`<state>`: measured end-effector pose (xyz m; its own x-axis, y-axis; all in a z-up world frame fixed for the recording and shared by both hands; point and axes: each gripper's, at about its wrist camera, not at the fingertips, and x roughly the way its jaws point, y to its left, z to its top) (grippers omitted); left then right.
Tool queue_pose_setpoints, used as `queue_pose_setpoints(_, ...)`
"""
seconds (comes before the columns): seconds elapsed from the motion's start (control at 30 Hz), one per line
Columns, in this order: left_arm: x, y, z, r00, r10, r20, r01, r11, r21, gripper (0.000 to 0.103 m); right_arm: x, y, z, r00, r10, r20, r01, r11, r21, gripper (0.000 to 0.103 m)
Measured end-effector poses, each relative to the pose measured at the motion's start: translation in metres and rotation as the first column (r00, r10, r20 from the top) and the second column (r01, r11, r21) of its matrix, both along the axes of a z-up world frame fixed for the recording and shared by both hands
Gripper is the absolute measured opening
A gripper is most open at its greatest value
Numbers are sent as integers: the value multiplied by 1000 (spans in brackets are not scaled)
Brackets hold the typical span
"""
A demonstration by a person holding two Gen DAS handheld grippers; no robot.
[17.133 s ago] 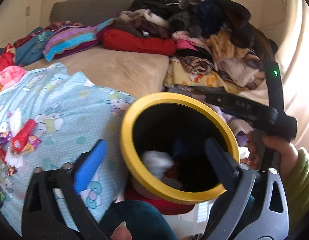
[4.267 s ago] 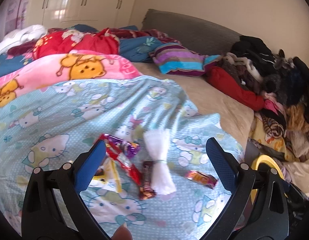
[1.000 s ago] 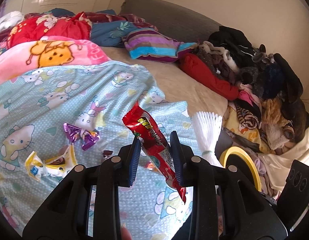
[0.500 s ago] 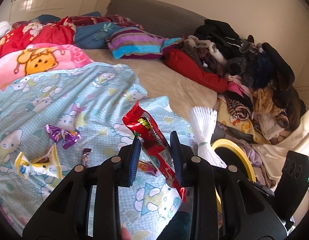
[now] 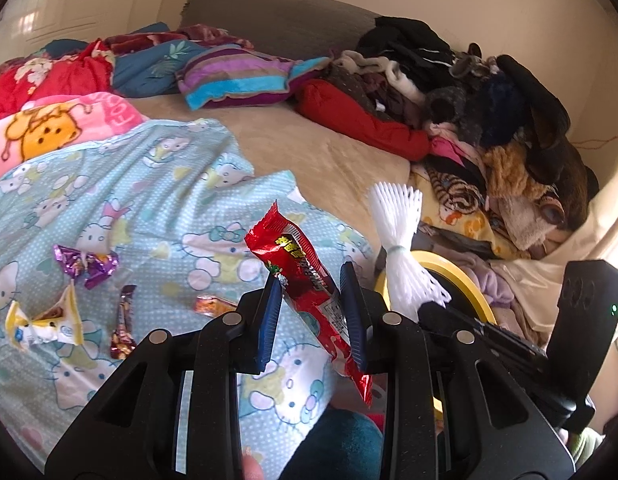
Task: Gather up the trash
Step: 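Carry both held items over the yellow-rimmed bin and open both tools to release them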
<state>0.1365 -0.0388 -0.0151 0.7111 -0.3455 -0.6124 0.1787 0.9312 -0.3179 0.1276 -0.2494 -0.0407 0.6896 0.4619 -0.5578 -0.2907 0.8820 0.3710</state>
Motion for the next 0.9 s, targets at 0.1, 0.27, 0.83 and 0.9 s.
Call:
queue_pose_setpoints(0.1,-1,-9,0,1000,-19,0,19,1000,3,23,1,-7,-2,1000,-20,-4,20,1000,4,11)
queue_pose_setpoints(0.27,-2,-24,0,999,-53,2,53,999,8,23,3,-19,-7,999,-51,-12,51,999,3,11)
queue_pose_setpoints(0.83,-3,-68,-5,991,-136,-2,136,990,28,23,6,-68,-25,987,-158,-39,156,987,-38,11)
queue_pose_setpoints(0.9,-3,-73,-5,989,-146,-2,146,989,30,23,6,-72,-28,986,-164,-37,162,985,-61,11)
